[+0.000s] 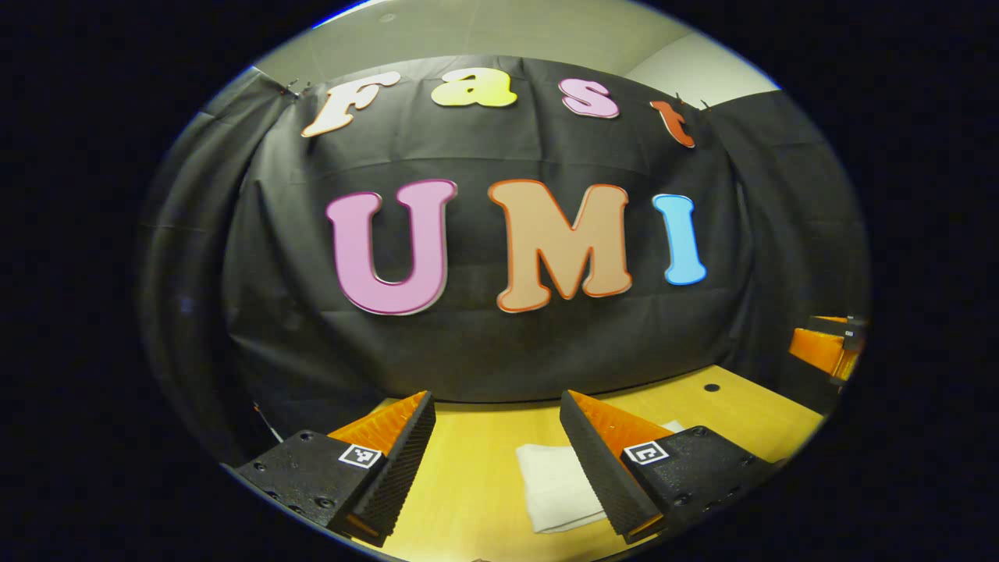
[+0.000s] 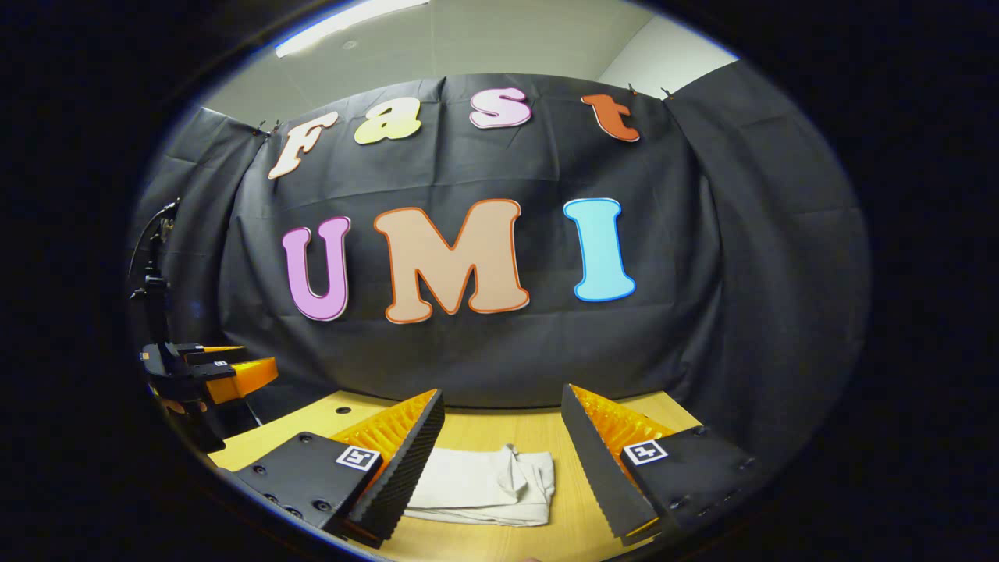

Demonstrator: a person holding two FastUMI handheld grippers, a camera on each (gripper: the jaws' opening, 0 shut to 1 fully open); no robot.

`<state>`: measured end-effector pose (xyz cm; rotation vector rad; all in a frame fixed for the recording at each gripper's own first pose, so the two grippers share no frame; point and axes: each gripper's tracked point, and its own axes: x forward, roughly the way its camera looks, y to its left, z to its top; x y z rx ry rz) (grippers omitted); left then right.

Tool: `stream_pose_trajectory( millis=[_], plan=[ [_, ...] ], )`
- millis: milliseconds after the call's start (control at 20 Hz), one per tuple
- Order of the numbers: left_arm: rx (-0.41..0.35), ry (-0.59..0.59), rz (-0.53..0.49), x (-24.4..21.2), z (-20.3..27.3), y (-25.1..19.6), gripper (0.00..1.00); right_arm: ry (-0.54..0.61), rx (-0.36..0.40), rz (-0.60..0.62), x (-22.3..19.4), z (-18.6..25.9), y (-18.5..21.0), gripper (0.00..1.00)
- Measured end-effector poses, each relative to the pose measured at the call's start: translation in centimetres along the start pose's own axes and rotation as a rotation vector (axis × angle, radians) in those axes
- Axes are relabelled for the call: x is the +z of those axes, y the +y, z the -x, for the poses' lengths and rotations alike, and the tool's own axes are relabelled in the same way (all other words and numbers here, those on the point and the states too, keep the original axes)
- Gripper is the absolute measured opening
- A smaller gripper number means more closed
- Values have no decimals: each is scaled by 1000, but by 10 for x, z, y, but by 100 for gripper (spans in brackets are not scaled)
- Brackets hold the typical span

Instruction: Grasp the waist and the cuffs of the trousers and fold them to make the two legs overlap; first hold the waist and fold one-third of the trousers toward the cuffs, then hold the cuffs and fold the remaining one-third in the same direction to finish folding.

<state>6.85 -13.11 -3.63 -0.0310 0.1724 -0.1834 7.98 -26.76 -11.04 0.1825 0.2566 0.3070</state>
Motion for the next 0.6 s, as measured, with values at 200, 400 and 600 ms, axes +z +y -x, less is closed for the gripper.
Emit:
stream_pose_trajectory(
  millis=[200, 400, 600],
  plan=[
    [113, -26, -10, 5, 20, 50, 96, -28, 1, 5, 9, 3, 18, 95],
    [143, -22, -7, -2, 28, 73, 96, -82, 0, 35, 25, 10, 32, 96],
    [153, -17, 17, -7, 29, 85, 96, -84, 16, 106, 23, 15, 48, 96]
  ],
)
